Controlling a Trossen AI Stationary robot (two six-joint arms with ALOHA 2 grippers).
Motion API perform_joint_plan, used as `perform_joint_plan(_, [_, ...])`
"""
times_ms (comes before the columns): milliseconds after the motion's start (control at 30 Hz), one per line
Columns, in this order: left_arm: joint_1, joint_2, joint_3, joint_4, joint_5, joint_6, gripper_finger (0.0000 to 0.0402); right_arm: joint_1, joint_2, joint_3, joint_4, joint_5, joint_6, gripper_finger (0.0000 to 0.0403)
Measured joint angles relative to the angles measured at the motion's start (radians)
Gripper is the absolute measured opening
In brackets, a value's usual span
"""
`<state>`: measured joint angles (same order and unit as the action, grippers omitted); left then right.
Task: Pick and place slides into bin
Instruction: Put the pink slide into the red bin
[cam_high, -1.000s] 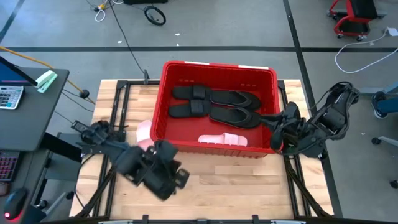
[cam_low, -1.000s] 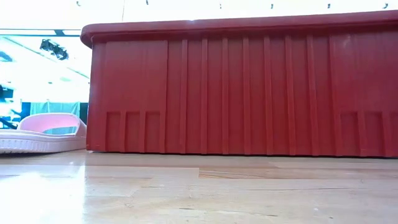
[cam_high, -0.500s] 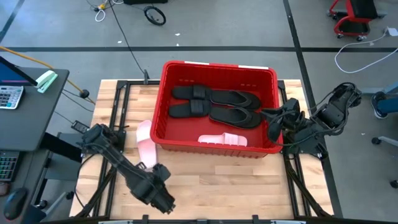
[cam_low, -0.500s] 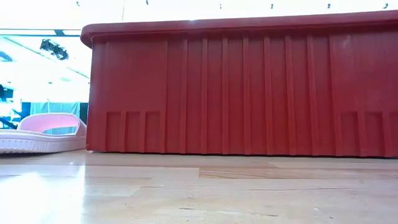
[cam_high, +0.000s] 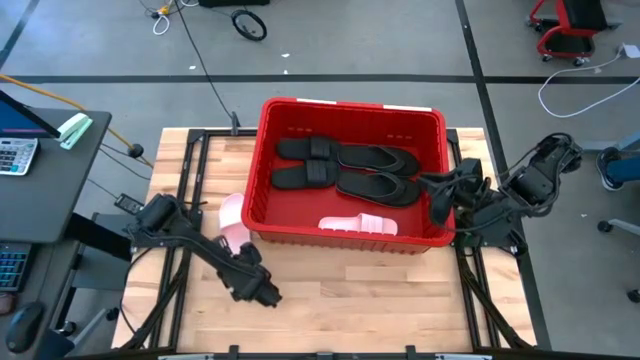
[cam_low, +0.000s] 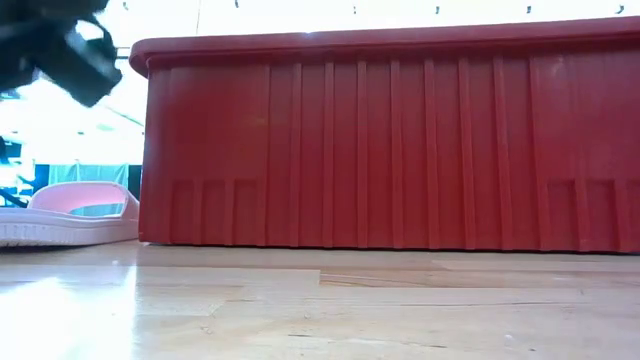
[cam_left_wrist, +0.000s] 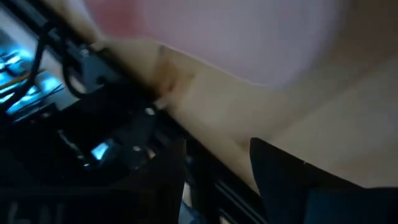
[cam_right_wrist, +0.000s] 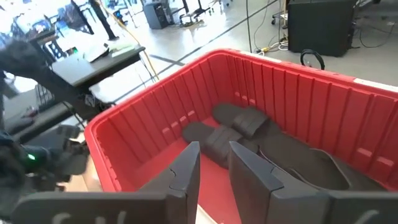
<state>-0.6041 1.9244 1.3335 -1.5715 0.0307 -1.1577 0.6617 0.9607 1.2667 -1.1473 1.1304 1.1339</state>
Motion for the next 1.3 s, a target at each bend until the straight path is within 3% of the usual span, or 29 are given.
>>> perform_joint_plan(467, [0.1, 0.0, -0.198, 0.022, -0.239, 0.055, 0.0178, -0.122, 0.0, 0.0, 0.125, 0.033, -0.001, 0.0089])
perform_joint_plan(767, [0.139, -0.002, -0.309, 0.151, -0.268, 0.065, 0.0171, -0.151, 0.002, 0.0, 0.155, 0.028, -0.003, 0.0089])
perform_joint_plan(967, [0.155, -0.002, -0.317, 0.13, -0.285, 0.07, 0.0163, -0.151, 0.002, 0.0, 0.16, 0.027, -0.003, 0.0089])
perform_joint_plan(1133, [0.162, -0.001, -0.26, 0.008, -0.297, 0.07, 0.0162, -0.151, 0.002, 0.0, 0.161, 0.022, -0.003, 0.0089])
perform_joint_plan(1300, [0.172, -0.011, -0.237, 0.044, -0.382, 0.07, 0.016, -0.151, 0.002, 0.0, 0.161, 0.022, -0.009, 0.0089])
